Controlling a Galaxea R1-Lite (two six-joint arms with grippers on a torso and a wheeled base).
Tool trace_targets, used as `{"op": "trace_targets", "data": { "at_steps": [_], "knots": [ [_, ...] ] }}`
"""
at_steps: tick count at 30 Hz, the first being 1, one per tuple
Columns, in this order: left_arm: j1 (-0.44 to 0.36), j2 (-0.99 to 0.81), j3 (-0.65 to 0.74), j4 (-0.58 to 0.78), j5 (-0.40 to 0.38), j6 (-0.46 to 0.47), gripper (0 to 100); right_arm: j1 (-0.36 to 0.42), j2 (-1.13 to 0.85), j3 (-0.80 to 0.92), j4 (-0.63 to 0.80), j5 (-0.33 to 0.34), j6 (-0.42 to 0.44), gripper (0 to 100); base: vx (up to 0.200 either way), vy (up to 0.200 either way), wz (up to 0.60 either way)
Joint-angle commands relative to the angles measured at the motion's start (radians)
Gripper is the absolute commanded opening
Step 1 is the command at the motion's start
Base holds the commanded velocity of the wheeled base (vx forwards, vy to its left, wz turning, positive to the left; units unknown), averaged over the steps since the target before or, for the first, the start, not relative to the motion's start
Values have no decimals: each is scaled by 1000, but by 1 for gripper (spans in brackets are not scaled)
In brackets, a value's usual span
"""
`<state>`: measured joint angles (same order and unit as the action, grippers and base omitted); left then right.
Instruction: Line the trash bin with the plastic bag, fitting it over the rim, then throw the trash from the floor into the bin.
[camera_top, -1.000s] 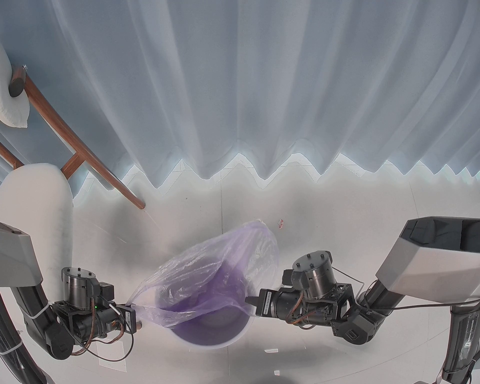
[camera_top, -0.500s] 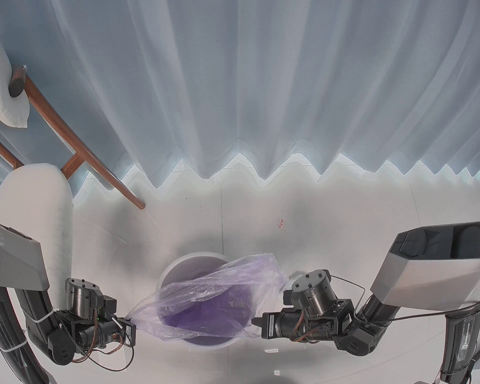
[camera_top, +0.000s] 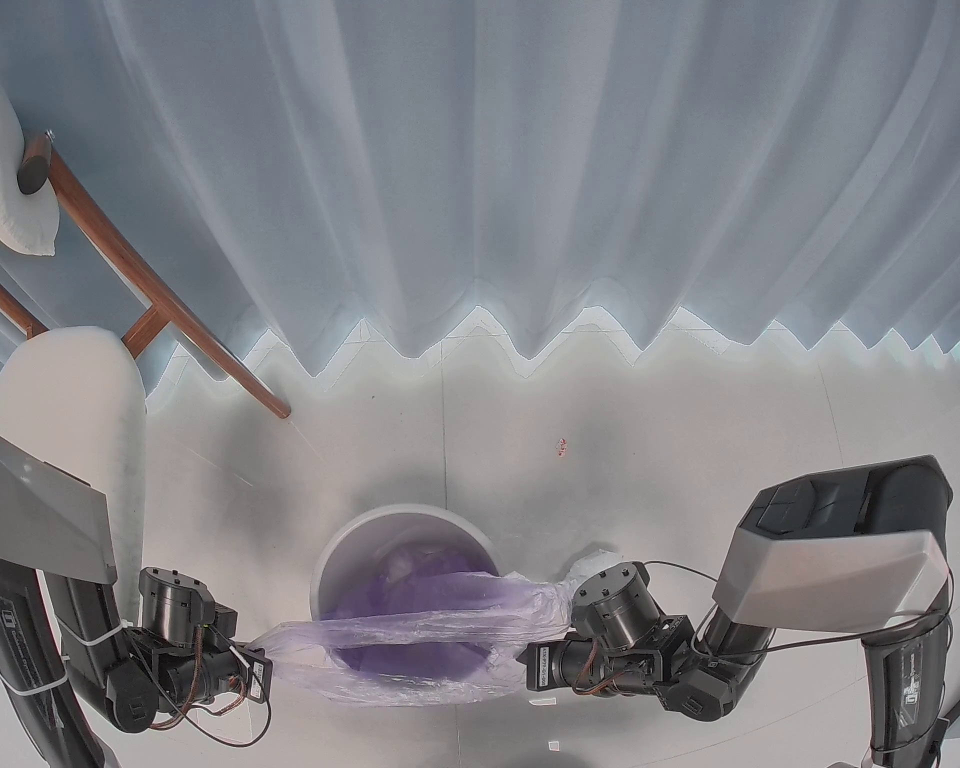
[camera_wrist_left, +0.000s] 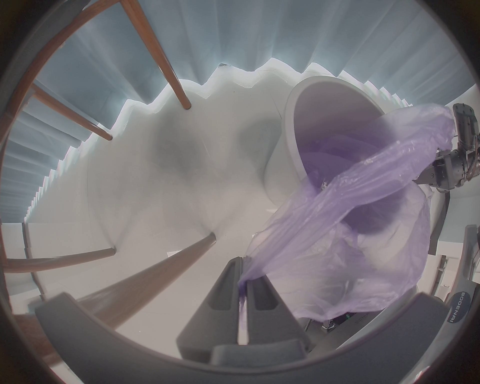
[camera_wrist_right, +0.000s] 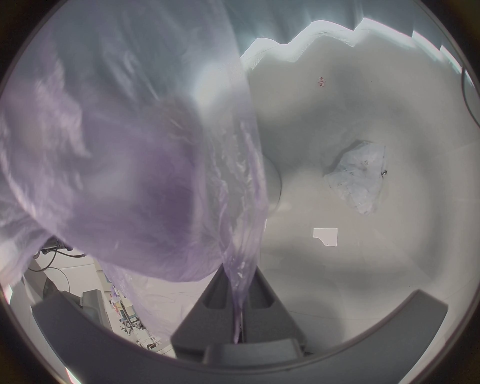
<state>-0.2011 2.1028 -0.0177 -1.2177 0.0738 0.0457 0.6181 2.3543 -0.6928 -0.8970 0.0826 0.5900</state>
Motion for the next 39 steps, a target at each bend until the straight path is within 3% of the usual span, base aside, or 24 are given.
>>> {"op": "trace_targets", "data": {
  "at_steps": [1, 7, 15, 26, 30, 39],
  "knots": [
    [-4, 36, 18, -17, 1, 0, 0, 2, 25, -10, 0, -12, -1, 0, 0, 0, 0],
    [-15, 125, 18, -148, 47, -10, 0, 0, 37, -21, -2, -72, -7, 0, 0, 0, 0],
    [-49, 111, 18, -158, 89, -15, 0, 0, 39, -21, -5, -83, -18, 0, 0, 0, 0],
    [-110, -63, 18, -198, 60, -139, 0, 0, 54, -28, -10, -83, -18, 0, 0, 0, 0],
    [-112, -52, 18, -217, 3, -153, 0, 0, 56, -28, -10, -83, -18, 0, -200, 0, 0],
    [-100, -40, 18, -224, 1, -149, 0, 0, 73, -47, -28, -84, -18, 0, -200, 0, 0]
  ]
}}
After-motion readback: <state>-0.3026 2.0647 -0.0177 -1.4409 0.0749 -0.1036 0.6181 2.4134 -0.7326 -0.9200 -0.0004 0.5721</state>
